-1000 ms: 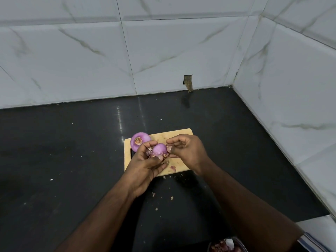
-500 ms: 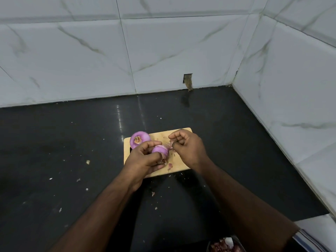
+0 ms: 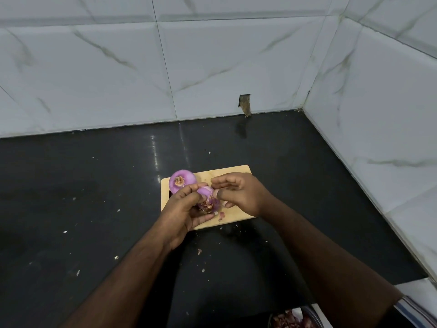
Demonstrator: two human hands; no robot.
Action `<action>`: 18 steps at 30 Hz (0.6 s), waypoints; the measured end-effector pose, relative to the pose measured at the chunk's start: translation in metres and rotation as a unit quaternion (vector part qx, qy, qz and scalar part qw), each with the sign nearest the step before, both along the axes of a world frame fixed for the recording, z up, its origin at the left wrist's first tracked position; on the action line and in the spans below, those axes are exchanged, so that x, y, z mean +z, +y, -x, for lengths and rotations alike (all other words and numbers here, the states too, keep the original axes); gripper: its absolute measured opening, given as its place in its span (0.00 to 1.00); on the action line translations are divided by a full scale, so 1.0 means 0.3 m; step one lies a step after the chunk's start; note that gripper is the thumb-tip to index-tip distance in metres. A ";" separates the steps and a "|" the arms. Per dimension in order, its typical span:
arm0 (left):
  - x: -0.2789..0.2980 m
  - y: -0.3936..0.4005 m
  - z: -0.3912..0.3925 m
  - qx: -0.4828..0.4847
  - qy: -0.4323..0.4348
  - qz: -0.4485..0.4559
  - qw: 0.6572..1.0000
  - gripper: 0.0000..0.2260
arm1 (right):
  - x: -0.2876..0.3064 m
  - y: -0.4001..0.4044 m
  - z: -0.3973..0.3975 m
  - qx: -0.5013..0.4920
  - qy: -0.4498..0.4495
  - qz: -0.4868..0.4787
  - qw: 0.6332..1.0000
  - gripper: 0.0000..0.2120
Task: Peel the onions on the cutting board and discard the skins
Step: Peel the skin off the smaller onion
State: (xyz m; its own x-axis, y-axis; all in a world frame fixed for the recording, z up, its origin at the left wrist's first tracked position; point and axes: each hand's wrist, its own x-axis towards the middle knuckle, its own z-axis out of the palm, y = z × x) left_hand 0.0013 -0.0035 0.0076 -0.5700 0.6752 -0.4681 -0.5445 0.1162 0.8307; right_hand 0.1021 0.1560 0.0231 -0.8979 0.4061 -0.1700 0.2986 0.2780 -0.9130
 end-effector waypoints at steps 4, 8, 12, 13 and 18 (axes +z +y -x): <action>0.007 0.001 -0.006 -0.032 0.048 0.004 0.998 0.14 | 0.019 -0.012 0.014 0.013 0.011 0.053 0.998 0.12; 0.011 0.001 -0.011 -0.039 0.114 0.023 0.992 0.18 | 0.020 -0.012 0.017 -0.009 0.004 0.070 0.997 0.10; 0.006 0.004 -0.012 -0.030 0.142 0.030 0.989 0.18 | 0.020 -0.009 0.025 -0.014 -0.005 0.093 0.996 0.11; 0.006 0.004 -0.012 -0.029 0.137 0.029 0.990 0.18 | 0.022 -0.009 0.025 -0.016 -0.004 0.099 0.995 0.10; 0.011 0.005 -0.010 -0.024 0.093 0.011 0.995 0.15 | 0.015 -0.022 0.031 -0.031 0.014 0.073 0.997 0.10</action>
State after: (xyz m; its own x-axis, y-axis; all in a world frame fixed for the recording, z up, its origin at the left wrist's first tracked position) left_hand 0.0042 -0.0020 0.0108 -0.6163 0.6944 -0.3715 -0.3745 0.1565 0.9139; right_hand 0.0928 0.1494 0.0276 -0.8772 0.4336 -0.2059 0.2845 0.1242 -0.9506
